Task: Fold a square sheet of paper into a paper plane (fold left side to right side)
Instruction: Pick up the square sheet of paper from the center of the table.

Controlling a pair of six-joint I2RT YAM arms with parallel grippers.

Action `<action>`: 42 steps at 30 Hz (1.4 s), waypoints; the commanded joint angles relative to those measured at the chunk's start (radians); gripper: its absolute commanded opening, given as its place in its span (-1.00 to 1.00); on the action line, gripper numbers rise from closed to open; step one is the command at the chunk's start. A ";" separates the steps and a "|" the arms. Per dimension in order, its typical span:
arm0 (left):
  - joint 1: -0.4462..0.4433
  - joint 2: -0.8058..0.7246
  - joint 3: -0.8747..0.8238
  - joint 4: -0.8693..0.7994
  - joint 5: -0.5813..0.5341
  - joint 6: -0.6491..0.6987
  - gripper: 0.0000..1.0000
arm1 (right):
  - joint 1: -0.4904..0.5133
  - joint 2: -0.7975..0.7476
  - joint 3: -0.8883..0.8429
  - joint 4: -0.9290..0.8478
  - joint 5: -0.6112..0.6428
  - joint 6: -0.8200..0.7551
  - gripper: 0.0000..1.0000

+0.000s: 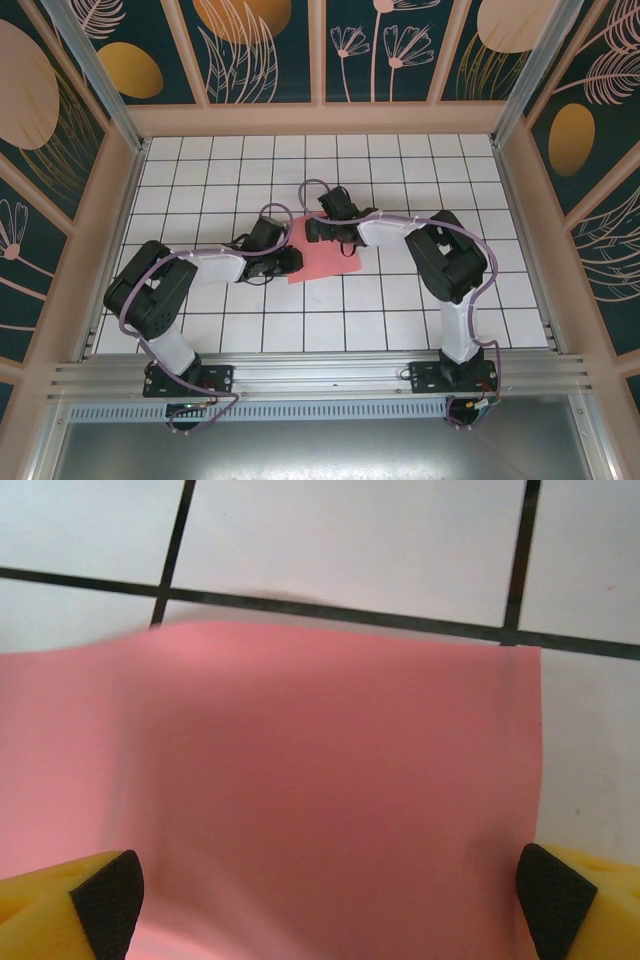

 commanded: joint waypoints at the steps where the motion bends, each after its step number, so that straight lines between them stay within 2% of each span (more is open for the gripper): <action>1: -0.001 0.054 -0.018 -0.035 -0.057 0.023 -0.50 | 0.032 0.004 -0.008 -0.074 -0.067 0.004 0.95; 4: 0.000 0.051 -0.023 -0.014 -0.045 0.016 -0.51 | 0.046 -0.017 -0.024 -0.080 -0.069 0.012 0.91; 12: 0.007 0.015 -0.008 0.024 -0.009 0.008 -0.50 | 0.039 -0.042 -0.021 -0.095 -0.083 0.004 0.49; 15: 0.033 -0.043 -0.018 0.048 0.014 0.003 -0.46 | 0.024 -0.051 -0.029 -0.090 -0.142 0.007 0.29; 19: 0.077 -0.124 -0.036 0.085 0.062 0.015 -0.22 | -0.011 -0.092 -0.072 -0.029 -0.239 0.022 0.03; 22: 0.124 -0.192 -0.055 0.118 0.113 0.024 0.08 | -0.050 -0.158 -0.141 0.086 -0.389 0.017 -0.09; 24: 0.175 -0.240 -0.084 0.166 0.169 0.008 0.20 | -0.084 -0.212 -0.206 0.184 -0.502 0.029 -0.11; 28: 0.276 -0.339 -0.173 0.354 0.283 -0.069 0.53 | -0.143 -0.326 -0.326 0.361 -0.682 0.080 -0.14; 32: 0.331 -0.383 -0.244 0.582 0.397 -0.166 0.74 | -0.224 -0.445 -0.413 0.498 -0.821 0.127 -0.16; 37: 0.333 -0.341 -0.228 0.910 0.580 -0.273 0.85 | -0.272 -0.572 -0.435 0.577 -0.989 0.152 -0.17; 42: 0.333 -0.293 -0.176 1.113 0.691 -0.343 0.89 | -0.277 -0.657 -0.408 0.607 -1.073 0.189 -0.19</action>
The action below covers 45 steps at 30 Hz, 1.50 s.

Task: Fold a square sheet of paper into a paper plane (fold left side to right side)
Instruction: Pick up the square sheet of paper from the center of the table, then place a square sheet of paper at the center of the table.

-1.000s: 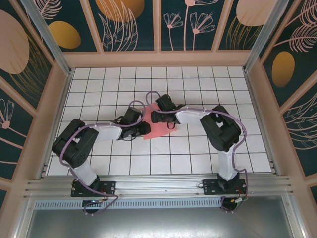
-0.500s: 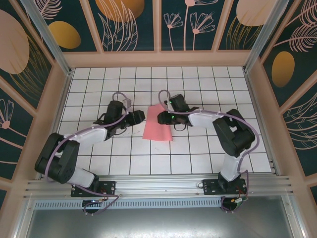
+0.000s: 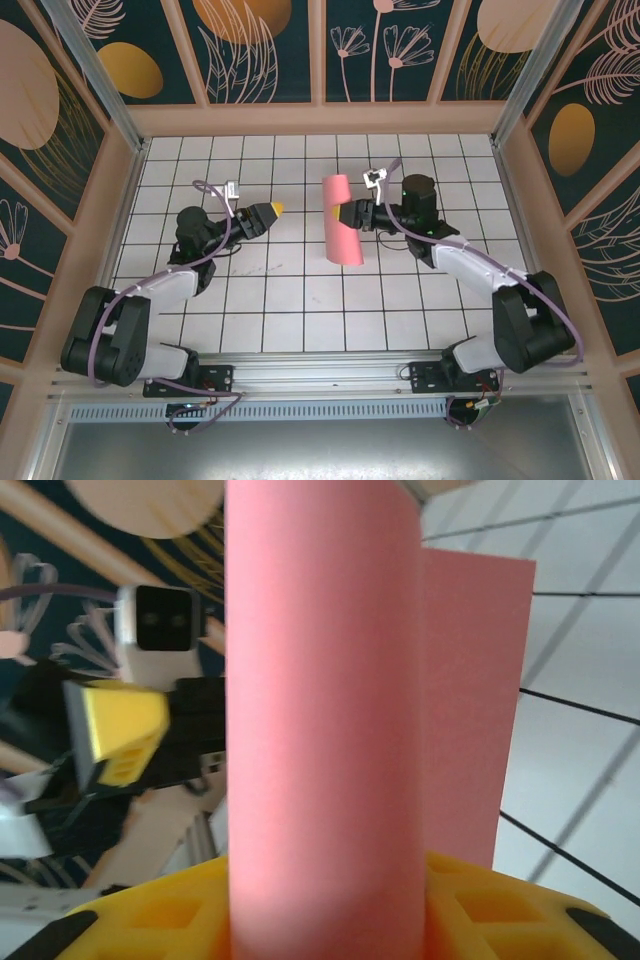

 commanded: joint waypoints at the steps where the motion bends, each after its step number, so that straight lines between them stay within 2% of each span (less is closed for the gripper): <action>1: 0.001 0.041 0.055 0.284 0.148 -0.095 0.90 | -0.004 -0.053 0.024 0.093 -0.137 0.051 -0.20; 6: -0.026 0.096 0.100 0.443 0.205 -0.184 0.90 | 0.012 -0.097 0.066 0.148 -0.189 0.114 -0.21; 13: -0.112 0.132 0.167 0.456 0.248 -0.188 0.86 | 0.054 -0.128 0.112 0.138 -0.174 0.109 -0.21; 16: -0.129 0.139 0.178 0.454 0.239 -0.188 0.73 | 0.055 -0.132 0.114 0.127 -0.152 0.098 -0.21; 19: -0.134 0.143 0.181 0.463 0.228 -0.199 0.51 | 0.053 -0.139 0.110 0.107 -0.121 0.081 -0.21; 22: -0.138 0.147 0.183 0.464 0.225 -0.212 0.04 | 0.049 -0.140 0.101 0.096 -0.094 0.077 -0.21; 24: -0.139 0.147 0.183 0.455 0.225 -0.213 -0.38 | 0.042 -0.144 0.092 0.081 -0.068 0.075 -0.20; 26: -0.139 0.142 0.184 0.406 0.219 -0.187 -0.71 | 0.032 -0.149 0.085 0.056 -0.038 0.070 -0.18; 27: -0.139 0.137 0.186 0.367 0.215 -0.166 -0.85 | 0.028 -0.152 0.081 0.038 -0.021 0.062 -0.18; 28: -0.139 0.133 0.186 0.330 0.210 -0.145 -0.90 | 0.024 -0.155 0.079 0.018 -0.007 0.055 -0.17; 31: -0.139 0.124 0.189 0.212 0.197 -0.080 -0.96 | 0.014 -0.164 0.082 -0.079 0.057 0.009 -0.06; 33: -0.138 0.124 0.199 0.106 0.192 -0.032 -0.99 | 0.010 -0.171 0.085 -0.159 0.112 -0.028 0.11; 37: -0.138 0.139 0.219 -0.133 0.162 0.096 -0.99 | 0.002 -0.172 0.102 -0.359 0.290 -0.113 0.49; 40: -0.139 0.180 0.232 -0.248 0.144 0.154 -0.99 | -0.013 -0.161 0.101 -0.484 0.432 -0.138 0.66; 45: -0.138 0.277 0.240 -0.350 0.112 0.189 -0.99 | -0.034 -0.130 0.065 -0.554 0.522 -0.133 0.68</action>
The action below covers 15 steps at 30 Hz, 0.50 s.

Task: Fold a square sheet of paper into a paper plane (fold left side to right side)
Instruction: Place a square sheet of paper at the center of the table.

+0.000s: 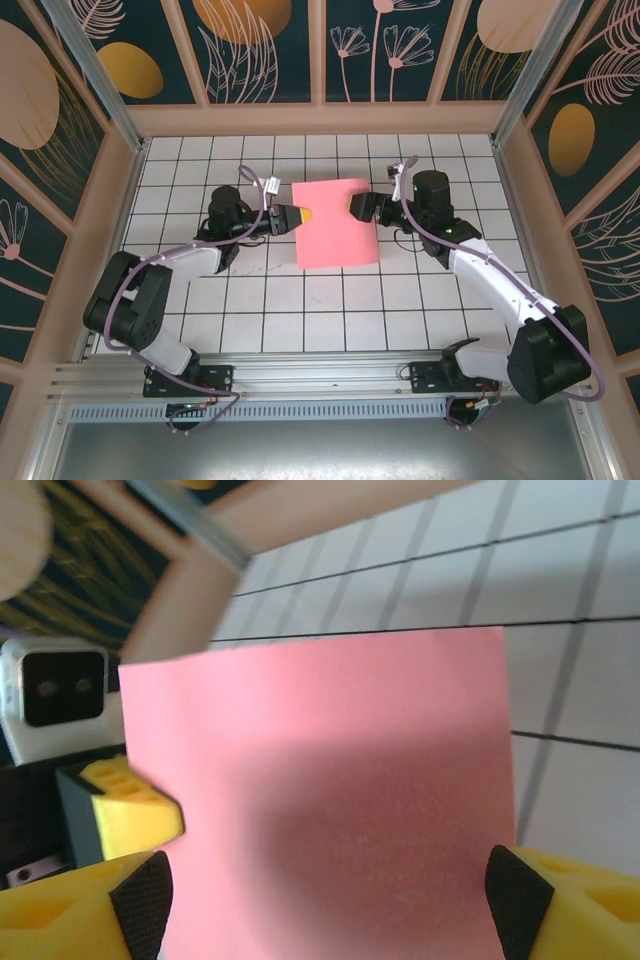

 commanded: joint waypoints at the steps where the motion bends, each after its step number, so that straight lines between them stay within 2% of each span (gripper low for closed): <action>1: -0.006 0.073 0.026 -0.157 -0.035 0.084 -0.99 | -0.008 0.021 -0.031 -0.087 0.108 -0.023 0.64; 3: -0.005 0.122 0.039 -0.229 -0.058 0.127 -0.98 | -0.008 0.042 -0.051 -0.068 0.091 -0.010 0.52; 6: -0.006 0.192 0.069 -0.349 -0.098 0.196 -0.98 | -0.006 0.096 -0.073 -0.038 0.044 0.023 0.12; 10: -0.006 0.247 0.085 -0.384 -0.112 0.206 -0.98 | 0.010 0.198 -0.084 0.010 -0.009 0.066 -0.39; 15: -0.006 0.257 0.101 -0.450 -0.154 0.238 -0.98 | 0.051 0.321 -0.066 0.034 0.004 0.086 -0.82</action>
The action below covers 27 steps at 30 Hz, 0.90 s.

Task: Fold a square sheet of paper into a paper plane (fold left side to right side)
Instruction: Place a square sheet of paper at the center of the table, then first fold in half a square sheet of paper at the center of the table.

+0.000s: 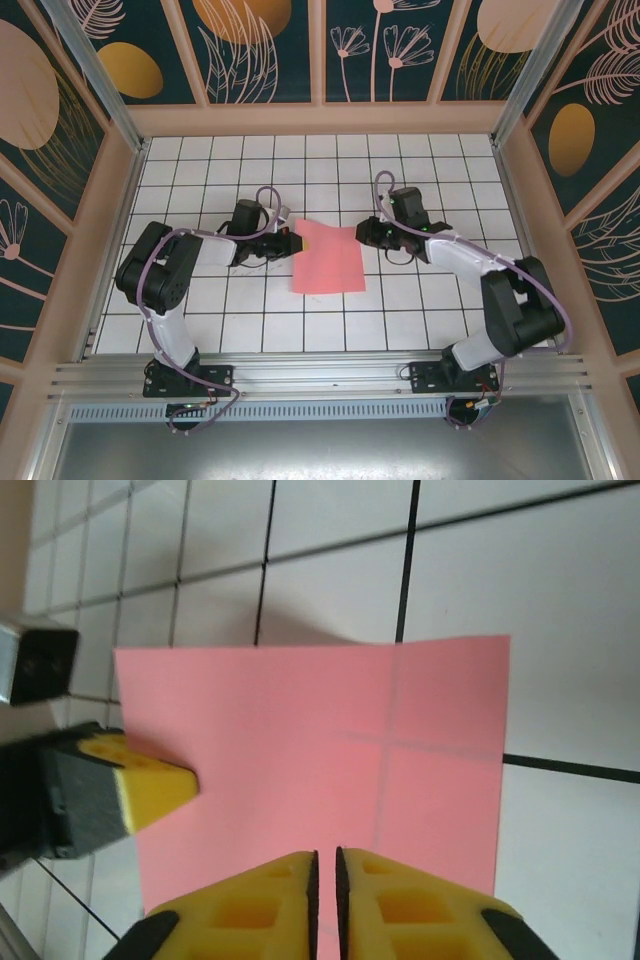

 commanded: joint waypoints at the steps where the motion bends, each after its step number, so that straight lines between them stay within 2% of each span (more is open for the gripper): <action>1: -0.005 0.009 0.037 -0.073 -0.032 0.056 -0.98 | 0.024 0.065 0.007 0.037 -0.005 0.029 -0.85; 10: -0.005 -0.010 0.050 -0.111 -0.039 0.065 -0.90 | 0.052 0.224 0.059 -0.033 0.042 0.020 -0.90; 19: -0.007 -0.072 0.045 -0.082 0.021 -0.016 -0.25 | 0.061 0.279 0.064 -0.084 0.087 0.011 -0.90; 27: -0.040 -0.102 0.044 0.074 0.143 -0.172 -0.05 | 0.061 0.293 0.058 -0.071 0.079 0.011 -0.90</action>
